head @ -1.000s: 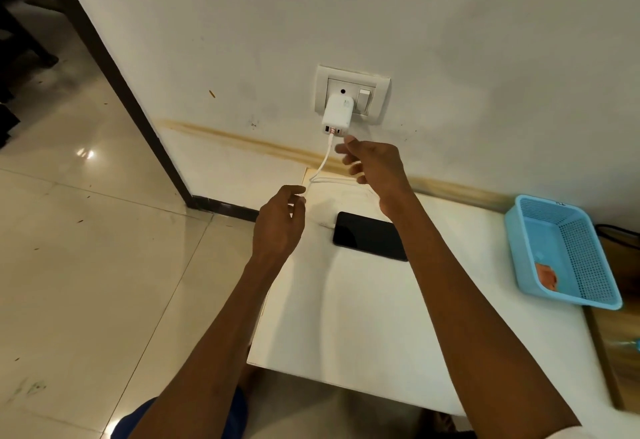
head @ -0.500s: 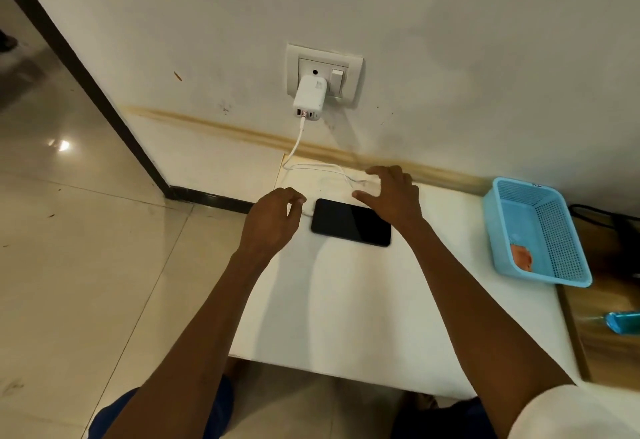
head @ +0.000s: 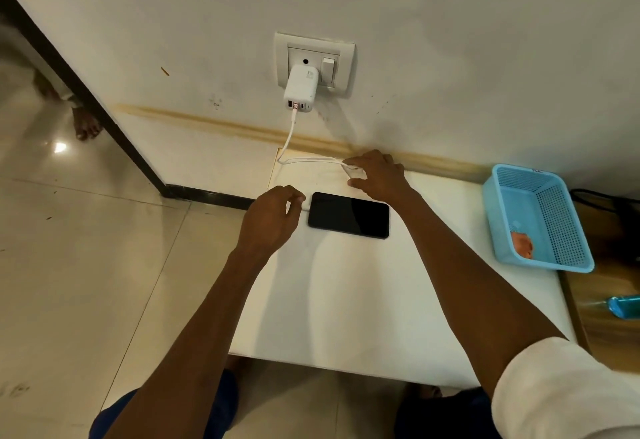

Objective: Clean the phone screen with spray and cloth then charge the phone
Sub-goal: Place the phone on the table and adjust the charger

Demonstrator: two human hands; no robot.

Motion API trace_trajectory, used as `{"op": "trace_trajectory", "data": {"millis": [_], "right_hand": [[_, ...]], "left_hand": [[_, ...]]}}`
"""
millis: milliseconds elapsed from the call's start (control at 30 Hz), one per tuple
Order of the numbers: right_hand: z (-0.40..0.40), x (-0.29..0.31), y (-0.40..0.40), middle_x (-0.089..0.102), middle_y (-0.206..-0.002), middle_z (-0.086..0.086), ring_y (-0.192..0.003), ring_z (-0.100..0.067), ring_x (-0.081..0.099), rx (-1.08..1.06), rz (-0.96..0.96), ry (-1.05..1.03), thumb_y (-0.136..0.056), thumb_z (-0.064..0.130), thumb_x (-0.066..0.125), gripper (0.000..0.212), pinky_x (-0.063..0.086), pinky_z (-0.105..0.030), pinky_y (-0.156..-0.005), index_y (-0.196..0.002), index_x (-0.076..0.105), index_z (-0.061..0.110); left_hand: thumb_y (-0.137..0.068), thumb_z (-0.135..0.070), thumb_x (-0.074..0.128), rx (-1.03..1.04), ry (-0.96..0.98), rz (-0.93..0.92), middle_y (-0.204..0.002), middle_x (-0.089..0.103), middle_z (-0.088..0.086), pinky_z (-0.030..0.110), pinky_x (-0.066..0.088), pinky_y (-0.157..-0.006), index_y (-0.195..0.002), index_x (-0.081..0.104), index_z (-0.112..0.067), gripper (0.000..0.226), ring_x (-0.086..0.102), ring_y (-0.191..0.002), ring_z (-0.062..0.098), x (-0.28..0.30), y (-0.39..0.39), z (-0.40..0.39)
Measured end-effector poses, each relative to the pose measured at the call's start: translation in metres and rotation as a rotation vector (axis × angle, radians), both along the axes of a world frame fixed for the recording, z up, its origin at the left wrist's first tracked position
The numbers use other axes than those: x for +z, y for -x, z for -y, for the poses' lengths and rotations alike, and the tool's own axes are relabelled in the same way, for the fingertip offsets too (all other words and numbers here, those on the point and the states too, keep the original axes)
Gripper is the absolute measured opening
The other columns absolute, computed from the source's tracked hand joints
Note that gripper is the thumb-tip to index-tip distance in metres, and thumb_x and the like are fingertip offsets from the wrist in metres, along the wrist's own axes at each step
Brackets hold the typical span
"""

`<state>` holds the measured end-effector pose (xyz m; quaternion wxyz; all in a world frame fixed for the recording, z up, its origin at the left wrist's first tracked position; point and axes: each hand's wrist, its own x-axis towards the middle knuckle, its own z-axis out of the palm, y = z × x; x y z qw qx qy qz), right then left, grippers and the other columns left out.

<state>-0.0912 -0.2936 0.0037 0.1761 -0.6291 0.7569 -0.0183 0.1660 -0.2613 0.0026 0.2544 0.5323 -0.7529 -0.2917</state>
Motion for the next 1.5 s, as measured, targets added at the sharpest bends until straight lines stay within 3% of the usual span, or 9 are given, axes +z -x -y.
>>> {"op": "trace_trajectory", "data": {"millis": [200,333,467,633,700,800,933,1167,1500], "right_hand": [[-0.031,0.001,0.026,0.05,-0.138,0.002,-0.129,-0.027,0.045,-0.102,0.036,0.172,-0.087,0.051,0.068,0.052,0.036,-0.043,-0.103,-0.134,0.055,0.036],[-0.059,-0.007,0.053,0.049,-0.14,0.005,-0.129,-0.023,0.046,-0.228,0.106,0.142,-0.085,0.056,0.068,0.056,0.039,-0.042,-0.103,-0.135,0.053,0.036],[-0.074,-0.015,0.069,0.057,-0.134,-0.006,-0.124,-0.028,0.053,-0.255,0.231,0.169,-0.092,0.037,0.067,0.051,0.042,-0.041,-0.105,-0.139,0.053,0.022],[-0.077,-0.012,0.063,0.061,-0.131,0.0,-0.113,-0.02,0.061,-0.264,0.342,0.238,-0.097,0.021,0.062,0.044,0.037,-0.015,-0.089,-0.14,0.052,0.018],[-0.082,-0.011,0.056,0.06,-0.132,0.002,-0.109,-0.017,0.062,-0.275,0.353,0.278,-0.096,0.022,0.063,0.044,0.036,-0.013,-0.086,-0.139,0.053,0.02],[-0.101,-0.012,0.043,0.059,-0.128,0.008,-0.112,-0.015,0.059,-0.271,0.386,0.26,-0.09,0.041,0.07,0.044,0.04,-0.019,-0.087,-0.131,0.057,0.031],[-0.124,-0.022,0.035,0.047,-0.148,0.008,-0.135,-0.019,0.04,-0.126,0.2,0.086,-0.075,0.067,0.071,0.084,0.032,-0.039,-0.109,-0.147,0.039,0.036],[-0.124,-0.033,0.035,0.042,-0.152,0.013,-0.142,-0.021,0.031,-0.082,0.219,0.135,-0.077,0.059,0.074,0.094,0.025,-0.043,-0.112,-0.154,0.023,0.037],[-0.124,-0.04,0.043,0.045,-0.149,0.013,-0.137,-0.018,0.036,-0.077,0.278,0.175,-0.077,0.059,0.074,0.092,0.024,-0.034,-0.107,-0.153,0.027,0.037]], "left_hand": [[-0.1,-0.027,0.051,-0.02,0.01,0.014,-0.106,0.069,-0.004,0.025,0.046,-0.079,-0.105,0.069,-0.017,0.021,0.064,-0.093,0.015,-0.001,0.005,0.0],[-0.1,-0.027,0.051,-0.025,0.004,0.017,-0.105,0.069,-0.004,0.025,0.044,-0.077,-0.104,0.068,-0.018,0.02,0.064,-0.092,0.015,-0.002,0.007,-0.001],[-0.1,-0.025,0.051,-0.044,-0.01,0.001,-0.106,0.069,-0.004,0.031,0.049,-0.082,-0.104,0.068,-0.018,0.02,0.064,-0.092,0.016,-0.001,0.01,-0.002],[-0.1,-0.023,0.051,-0.058,-0.017,0.002,-0.106,0.069,-0.004,0.026,0.045,-0.079,-0.105,0.069,-0.017,0.019,0.063,-0.093,0.016,-0.001,0.018,-0.004],[-0.099,-0.022,0.052,-0.058,-0.017,-0.012,-0.107,0.07,-0.004,0.026,0.045,-0.079,-0.105,0.07,-0.017,0.02,0.063,-0.092,0.016,-0.001,0.02,-0.005],[-0.099,-0.023,0.052,-0.056,-0.016,0.012,-0.107,0.069,-0.004,0.031,0.048,-0.083,-0.106,0.069,-0.017,0.019,0.063,-0.093,0.017,-0.003,0.022,-0.005],[-0.099,-0.023,0.051,-0.055,0.046,0.105,-0.103,0.07,-0.001,0.033,0.048,-0.08,-0.104,0.068,-0.018,0.018,0.064,-0.092,0.02,-0.009,0.02,-0.004],[-0.097,-0.022,0.054,-0.038,0.025,0.125,-0.103,0.07,-0.002,0.026,0.04,-0.073,-0.102,0.068,-0.019,0.016,0.064,-0.089,0.018,-0.019,0.016,0.0],[-0.098,-0.027,0.053,-0.027,-0.01,0.171,-0.105,0.069,-0.002,0.026,0.039,-0.073,-0.103,0.068,-0.02,0.017,0.063,-0.09,0.018,-0.02,0.017,0.0]]}}
